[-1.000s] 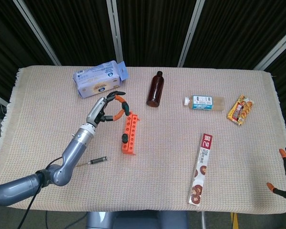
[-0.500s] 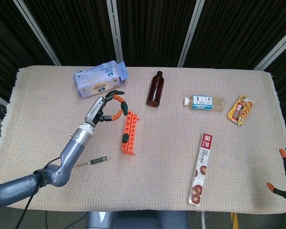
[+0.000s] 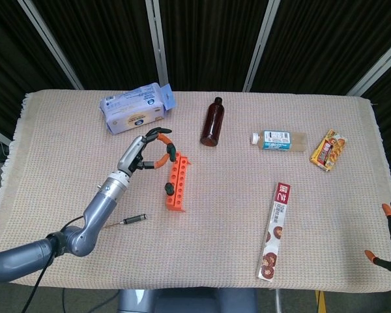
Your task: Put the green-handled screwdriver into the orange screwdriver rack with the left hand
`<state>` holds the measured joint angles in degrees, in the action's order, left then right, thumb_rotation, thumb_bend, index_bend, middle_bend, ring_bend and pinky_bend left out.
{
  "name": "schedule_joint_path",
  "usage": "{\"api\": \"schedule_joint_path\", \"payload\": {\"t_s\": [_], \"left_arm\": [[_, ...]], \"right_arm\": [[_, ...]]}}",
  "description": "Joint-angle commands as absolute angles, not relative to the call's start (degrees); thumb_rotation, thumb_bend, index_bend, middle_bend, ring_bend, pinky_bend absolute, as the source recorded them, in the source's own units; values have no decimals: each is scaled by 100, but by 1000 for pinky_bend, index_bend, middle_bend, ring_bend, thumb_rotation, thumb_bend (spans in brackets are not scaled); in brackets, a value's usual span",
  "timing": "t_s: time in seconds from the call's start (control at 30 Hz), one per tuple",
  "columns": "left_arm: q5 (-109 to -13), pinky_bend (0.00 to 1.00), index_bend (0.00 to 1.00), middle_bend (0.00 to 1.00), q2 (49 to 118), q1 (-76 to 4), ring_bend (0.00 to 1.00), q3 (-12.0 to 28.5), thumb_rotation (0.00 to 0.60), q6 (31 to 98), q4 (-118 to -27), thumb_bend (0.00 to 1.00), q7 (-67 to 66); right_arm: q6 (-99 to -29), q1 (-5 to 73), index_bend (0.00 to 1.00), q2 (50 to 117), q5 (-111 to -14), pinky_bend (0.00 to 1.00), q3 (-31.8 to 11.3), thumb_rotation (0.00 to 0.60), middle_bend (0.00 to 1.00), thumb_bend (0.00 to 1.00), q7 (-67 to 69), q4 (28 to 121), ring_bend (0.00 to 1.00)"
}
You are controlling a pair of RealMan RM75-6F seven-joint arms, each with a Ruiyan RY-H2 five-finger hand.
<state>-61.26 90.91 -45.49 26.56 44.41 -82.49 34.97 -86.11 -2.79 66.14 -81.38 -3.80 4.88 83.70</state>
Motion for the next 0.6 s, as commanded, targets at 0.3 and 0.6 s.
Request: {"api": "schedule_joint_path", "payload": {"t_s": [0.3,0.6], "left_arm": [[-6215,16,621,153,9228,-4545,0,2454,600,4506,-8101,555,3428],[-6354,11,622,153,9400,-4542,0,2266,600,4594,-7904,556,3315]], "right_arm": [[-8593,-272,4,6624,-8132,34,-384,600,0,0,485,8354,0],[-8561,-256,4,6621,-8115,34,-390,600,0,0,453,8380,0]]}}
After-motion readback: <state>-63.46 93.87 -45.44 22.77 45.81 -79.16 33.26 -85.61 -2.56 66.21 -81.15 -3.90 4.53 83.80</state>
